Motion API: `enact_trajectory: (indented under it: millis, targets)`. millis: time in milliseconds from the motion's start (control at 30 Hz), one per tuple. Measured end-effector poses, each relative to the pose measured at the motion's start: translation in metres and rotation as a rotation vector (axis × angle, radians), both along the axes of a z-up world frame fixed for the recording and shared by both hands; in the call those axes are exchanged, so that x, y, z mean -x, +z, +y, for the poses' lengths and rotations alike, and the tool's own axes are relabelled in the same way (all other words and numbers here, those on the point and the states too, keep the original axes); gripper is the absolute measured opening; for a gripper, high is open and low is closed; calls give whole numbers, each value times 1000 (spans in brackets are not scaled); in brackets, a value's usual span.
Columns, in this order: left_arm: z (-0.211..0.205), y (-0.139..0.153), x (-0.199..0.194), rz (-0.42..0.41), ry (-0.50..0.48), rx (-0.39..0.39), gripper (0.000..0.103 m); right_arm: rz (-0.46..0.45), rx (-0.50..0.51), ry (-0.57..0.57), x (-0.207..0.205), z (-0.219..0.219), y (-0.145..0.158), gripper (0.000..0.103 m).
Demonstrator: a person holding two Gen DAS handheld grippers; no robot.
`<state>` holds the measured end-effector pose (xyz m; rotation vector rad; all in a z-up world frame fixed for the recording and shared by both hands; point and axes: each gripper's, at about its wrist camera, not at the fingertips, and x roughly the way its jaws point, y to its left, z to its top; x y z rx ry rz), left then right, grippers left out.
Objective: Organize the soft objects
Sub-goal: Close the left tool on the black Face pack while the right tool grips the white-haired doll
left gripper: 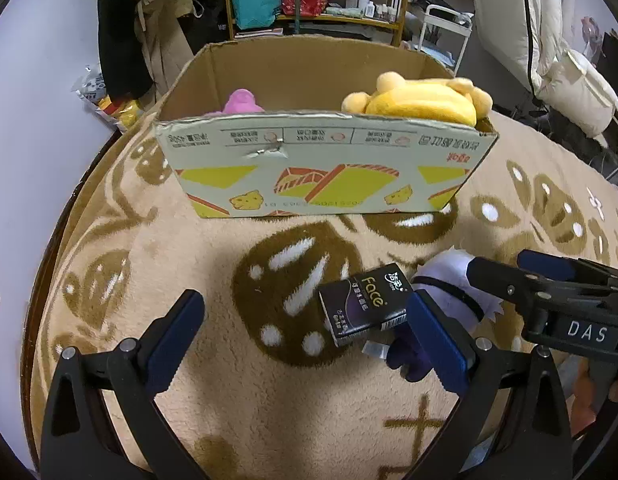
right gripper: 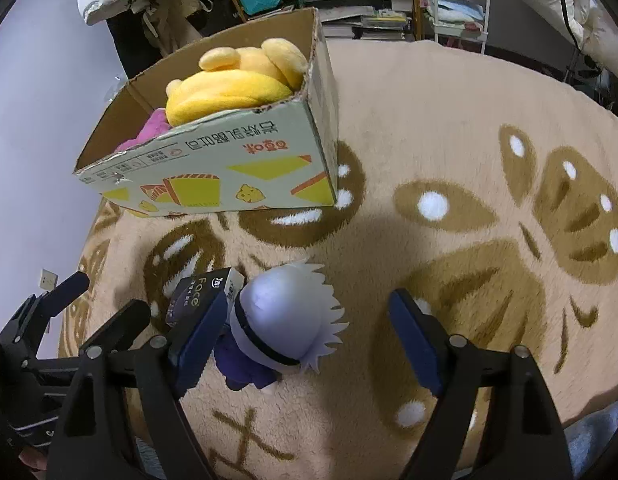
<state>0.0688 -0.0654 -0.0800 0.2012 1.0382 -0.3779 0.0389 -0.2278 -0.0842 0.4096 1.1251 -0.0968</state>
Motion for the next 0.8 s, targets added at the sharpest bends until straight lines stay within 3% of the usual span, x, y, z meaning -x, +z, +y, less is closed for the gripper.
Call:
enact_trajectory:
  millis: [367, 400, 467, 700, 800]
  targets:
    - [-14, -15, 1, 32, -56, -26, 100, 20, -54, -27, -2, -7, -6, 87]
    - [-16, -16, 1, 32, -62, -27, 100, 23, -59, -26, -2, -7, -7, 85]
    - [-20, -19, 1, 38, -82, -24, 100, 40, -69, -16, -5, -6, -10, 73]
    - [-35, -31, 1, 73, -133, -6, 100, 87, -153, -13, -10, -4, -25, 72]
    - [-39, -39, -1, 104, -129, -3, 100, 92, -221, -14, -12, -5, -31, 59]
